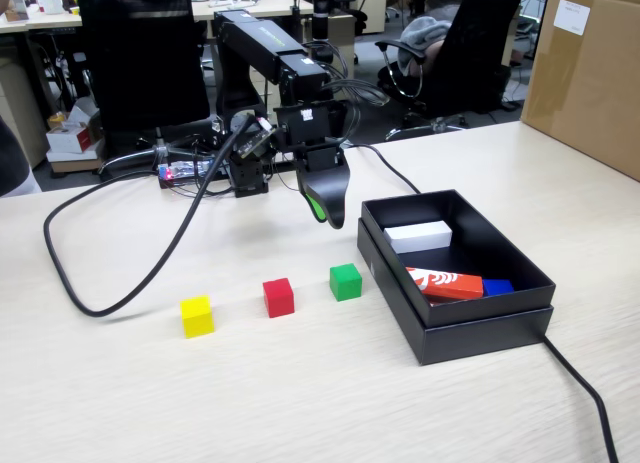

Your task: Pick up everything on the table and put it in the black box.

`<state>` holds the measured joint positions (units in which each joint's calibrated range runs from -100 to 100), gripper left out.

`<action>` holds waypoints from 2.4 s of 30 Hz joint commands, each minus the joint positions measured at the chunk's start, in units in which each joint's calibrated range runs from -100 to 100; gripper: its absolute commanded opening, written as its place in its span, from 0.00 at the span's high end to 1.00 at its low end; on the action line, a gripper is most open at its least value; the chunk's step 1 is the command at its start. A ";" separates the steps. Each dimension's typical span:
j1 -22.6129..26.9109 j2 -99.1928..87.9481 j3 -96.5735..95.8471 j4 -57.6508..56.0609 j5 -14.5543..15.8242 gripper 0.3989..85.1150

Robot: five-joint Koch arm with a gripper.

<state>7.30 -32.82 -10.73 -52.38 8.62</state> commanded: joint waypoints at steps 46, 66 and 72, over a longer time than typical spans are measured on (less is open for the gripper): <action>-0.24 37.12 23.87 -0.19 0.29 0.72; 2.64 -8.66 25.87 -11.07 0.44 1.00; 6.54 -8.44 30.31 -11.68 1.12 0.99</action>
<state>12.63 -40.45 14.65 -63.84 9.35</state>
